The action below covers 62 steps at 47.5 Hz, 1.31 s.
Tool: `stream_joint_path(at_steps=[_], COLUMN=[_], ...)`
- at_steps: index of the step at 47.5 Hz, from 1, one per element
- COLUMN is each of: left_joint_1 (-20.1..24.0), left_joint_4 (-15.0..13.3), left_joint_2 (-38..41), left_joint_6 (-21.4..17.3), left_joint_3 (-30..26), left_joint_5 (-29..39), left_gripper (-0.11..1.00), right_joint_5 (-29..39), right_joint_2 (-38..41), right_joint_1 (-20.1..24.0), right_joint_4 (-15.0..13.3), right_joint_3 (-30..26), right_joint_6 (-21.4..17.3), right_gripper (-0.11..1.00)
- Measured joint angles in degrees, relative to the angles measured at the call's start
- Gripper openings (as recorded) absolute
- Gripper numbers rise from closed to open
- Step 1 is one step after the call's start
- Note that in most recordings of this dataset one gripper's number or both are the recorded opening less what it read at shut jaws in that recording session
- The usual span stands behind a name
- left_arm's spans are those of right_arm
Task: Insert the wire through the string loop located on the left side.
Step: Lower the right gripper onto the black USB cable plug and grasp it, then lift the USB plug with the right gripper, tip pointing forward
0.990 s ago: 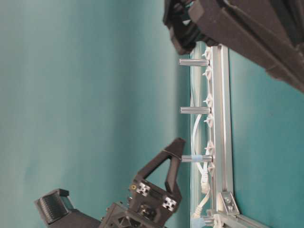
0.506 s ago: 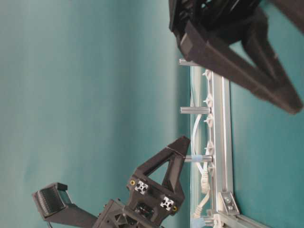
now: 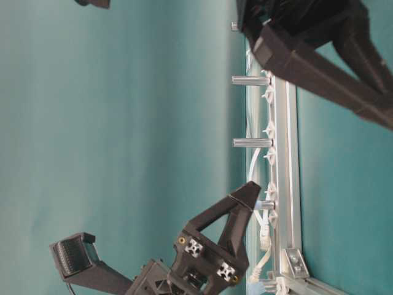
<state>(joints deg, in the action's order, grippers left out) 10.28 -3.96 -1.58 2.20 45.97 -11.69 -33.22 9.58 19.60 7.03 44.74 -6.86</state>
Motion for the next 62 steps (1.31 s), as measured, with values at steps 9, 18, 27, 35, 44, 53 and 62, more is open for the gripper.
stream_joint_path(at_steps=[9,18,27,35,44,53,62], left_joint_1=[-0.97,-1.23,-1.23,-1.23,-1.32,-1.32,-1.32], left_joint_4=[0.00,0.09,0.09,0.00,0.09,0.09,0.09], left_joint_2=[0.00,0.09,0.00,0.00,0.00,0.00,0.00], left_joint_6=[-0.09,-0.09,-0.18,-0.18,-0.18,-0.26,-0.26], left_joint_3=[0.00,0.00,0.79,1.67,2.37,2.55,2.72], left_joint_5=[1.32,1.58,1.49,1.58,1.49,1.58,1.58], left_gripper=[0.85,0.85,0.85,0.85,0.85,0.85,0.85], right_joint_5=[0.79,1.41,2.29,3.08,5.71,7.29,8.88], right_joint_2=[1.85,5.19,7.47,8.26,9.67,10.72,10.81], right_joint_1=[1.41,2.46,2.72,2.99,3.16,3.25,3.34], right_joint_4=[3.60,5.27,7.56,8.00,8.09,8.17,8.88], right_joint_3=[-1.23,-3.96,-5.19,-5.89,-7.65,-8.88,-8.96], right_joint_6=[0.18,0.26,0.26,0.26,0.26,0.44,0.44], right_gripper=[0.82,0.82,0.81,0.81,0.81,0.75,0.70])
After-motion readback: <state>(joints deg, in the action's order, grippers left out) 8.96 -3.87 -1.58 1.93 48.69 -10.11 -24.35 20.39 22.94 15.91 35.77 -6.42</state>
